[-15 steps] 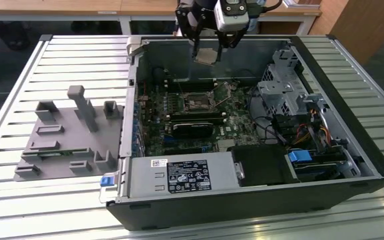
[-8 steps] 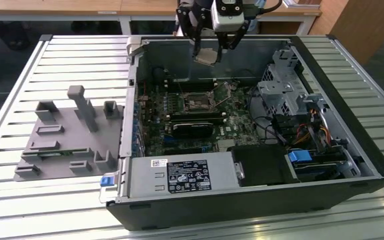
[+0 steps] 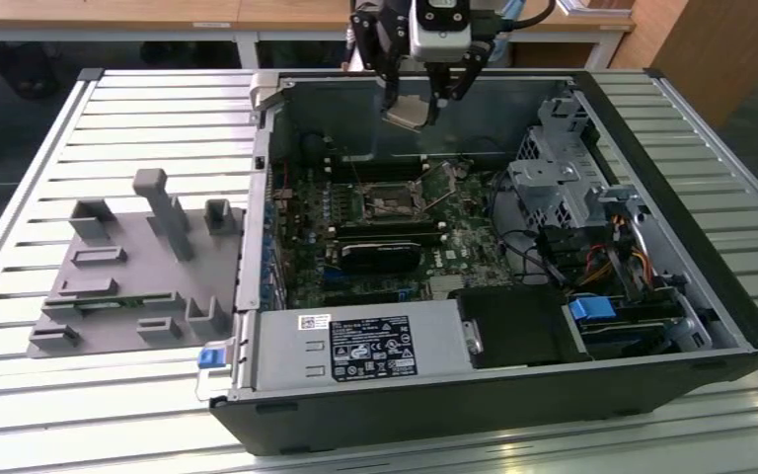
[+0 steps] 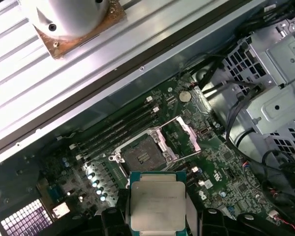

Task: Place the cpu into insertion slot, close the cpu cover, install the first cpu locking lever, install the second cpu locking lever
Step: 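Place the cpu into insertion slot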

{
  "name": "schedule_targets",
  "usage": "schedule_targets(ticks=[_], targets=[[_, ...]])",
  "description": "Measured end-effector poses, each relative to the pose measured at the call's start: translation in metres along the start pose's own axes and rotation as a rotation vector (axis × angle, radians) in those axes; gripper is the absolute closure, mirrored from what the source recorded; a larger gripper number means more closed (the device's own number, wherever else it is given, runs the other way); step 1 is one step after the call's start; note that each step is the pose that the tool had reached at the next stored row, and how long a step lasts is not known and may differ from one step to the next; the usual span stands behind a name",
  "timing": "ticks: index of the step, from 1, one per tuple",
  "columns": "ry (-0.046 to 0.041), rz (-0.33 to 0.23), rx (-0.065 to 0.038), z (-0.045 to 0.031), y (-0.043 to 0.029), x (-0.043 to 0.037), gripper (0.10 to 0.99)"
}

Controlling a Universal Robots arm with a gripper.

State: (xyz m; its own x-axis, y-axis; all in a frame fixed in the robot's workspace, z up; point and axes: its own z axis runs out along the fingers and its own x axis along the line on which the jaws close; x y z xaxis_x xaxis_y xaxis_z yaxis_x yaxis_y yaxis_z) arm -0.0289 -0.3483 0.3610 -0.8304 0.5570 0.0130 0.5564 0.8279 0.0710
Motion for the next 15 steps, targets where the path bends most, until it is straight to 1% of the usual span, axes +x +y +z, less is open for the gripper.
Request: schedule_targets(ticks=[8, 15], targets=[[-0.0082, 0.097, 0.001, 0.0003, 0.0001, 0.0001, 0.549], [-0.0128, 0.162, 0.0, 0.0004, 0.0001, 0.0001, 0.549]])
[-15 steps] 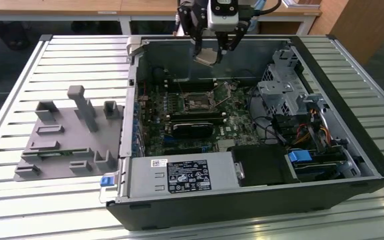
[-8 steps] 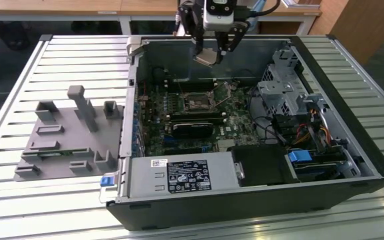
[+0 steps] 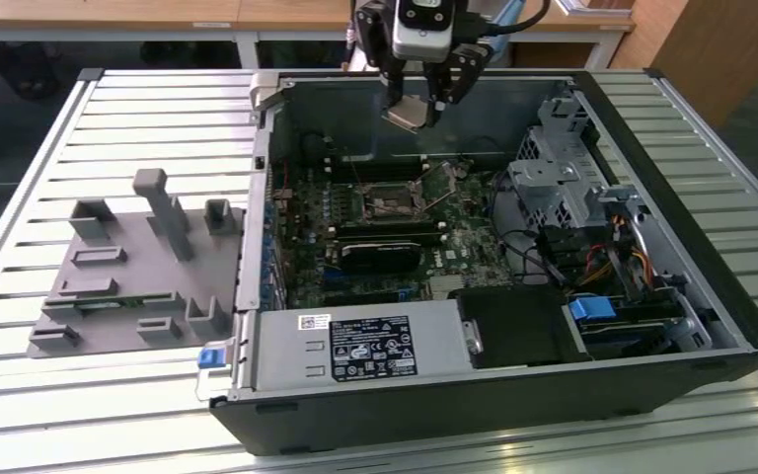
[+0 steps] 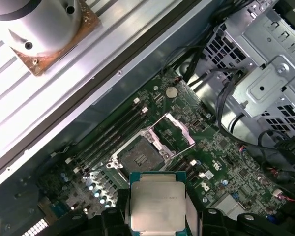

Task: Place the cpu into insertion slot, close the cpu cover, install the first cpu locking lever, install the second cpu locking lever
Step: 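Place the cpu into insertion slot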

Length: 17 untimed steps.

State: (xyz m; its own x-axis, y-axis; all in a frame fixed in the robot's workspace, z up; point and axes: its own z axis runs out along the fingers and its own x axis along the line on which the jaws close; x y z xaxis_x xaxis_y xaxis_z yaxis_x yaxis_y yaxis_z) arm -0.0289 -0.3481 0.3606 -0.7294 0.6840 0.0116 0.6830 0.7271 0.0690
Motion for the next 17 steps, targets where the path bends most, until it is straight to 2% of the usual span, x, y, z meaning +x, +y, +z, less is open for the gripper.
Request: schedule_targets(ticks=[17], targets=[[-0.01, 0.144, -0.002, 0.0003, 0.0, 0.0, 0.549]])
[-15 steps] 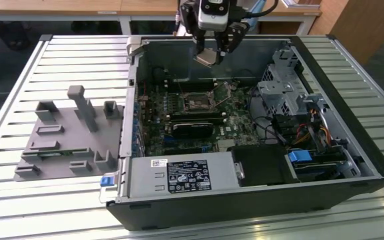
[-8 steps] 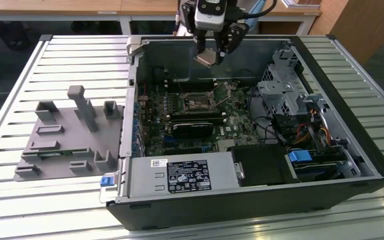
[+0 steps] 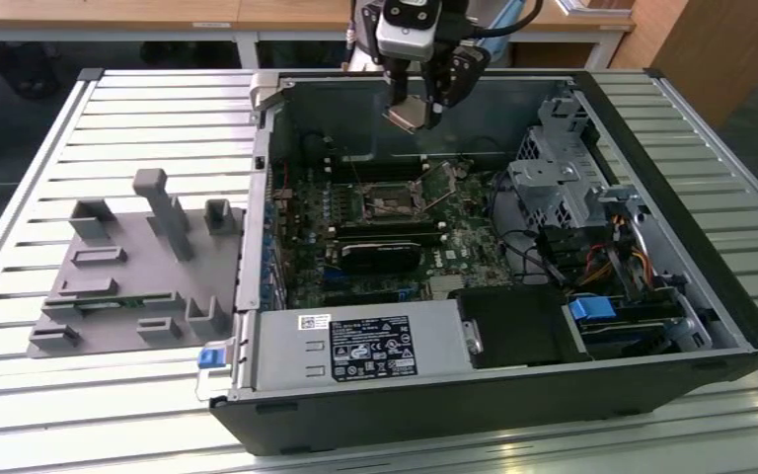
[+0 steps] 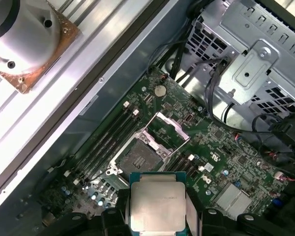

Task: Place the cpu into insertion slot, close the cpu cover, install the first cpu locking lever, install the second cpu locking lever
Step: 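Place the cpu into insertion slot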

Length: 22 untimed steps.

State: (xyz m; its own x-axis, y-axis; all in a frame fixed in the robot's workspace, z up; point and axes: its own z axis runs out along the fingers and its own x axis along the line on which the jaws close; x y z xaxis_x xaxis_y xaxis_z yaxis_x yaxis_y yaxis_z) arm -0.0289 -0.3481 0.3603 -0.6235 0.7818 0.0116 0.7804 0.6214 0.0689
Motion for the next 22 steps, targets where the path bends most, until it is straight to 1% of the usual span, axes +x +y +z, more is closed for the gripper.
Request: schedule_targets(ticks=[22], targets=[[-0.0129, 0.172, -0.001, 0.0005, 0.0002, 0.0003, 0.549]])
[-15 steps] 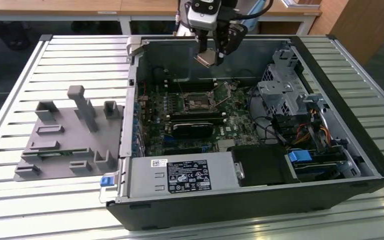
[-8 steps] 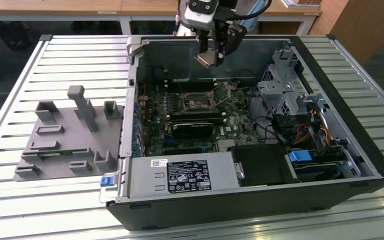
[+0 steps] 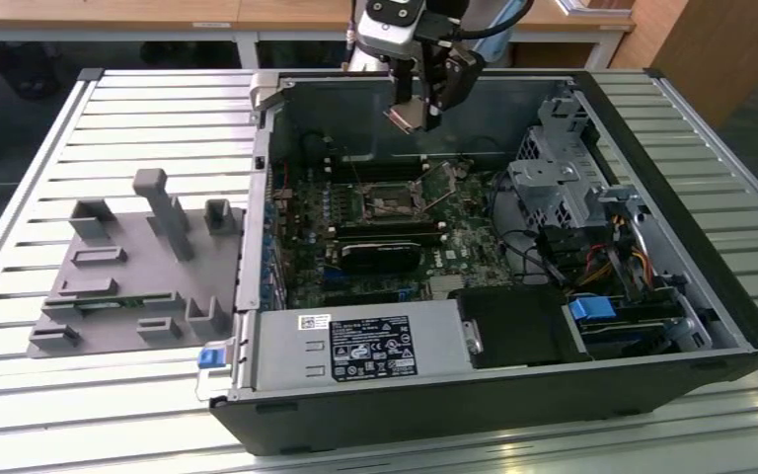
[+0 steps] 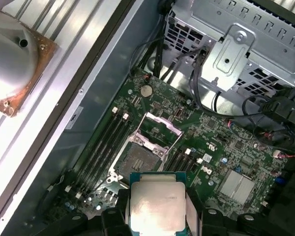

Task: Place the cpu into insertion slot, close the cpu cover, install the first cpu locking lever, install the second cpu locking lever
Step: 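Place the cpu into insertion slot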

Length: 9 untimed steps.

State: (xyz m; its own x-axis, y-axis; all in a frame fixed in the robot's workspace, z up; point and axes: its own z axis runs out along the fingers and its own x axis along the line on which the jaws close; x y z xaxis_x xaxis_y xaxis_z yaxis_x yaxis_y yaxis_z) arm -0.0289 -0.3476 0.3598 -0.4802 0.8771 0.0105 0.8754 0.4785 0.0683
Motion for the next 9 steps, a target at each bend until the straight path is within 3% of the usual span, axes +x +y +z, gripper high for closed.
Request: schedule_targets(ticks=[9], targets=[[-0.007, 0.076, 0.0, 0.0003, 0.0002, 0.0004, 0.549]])
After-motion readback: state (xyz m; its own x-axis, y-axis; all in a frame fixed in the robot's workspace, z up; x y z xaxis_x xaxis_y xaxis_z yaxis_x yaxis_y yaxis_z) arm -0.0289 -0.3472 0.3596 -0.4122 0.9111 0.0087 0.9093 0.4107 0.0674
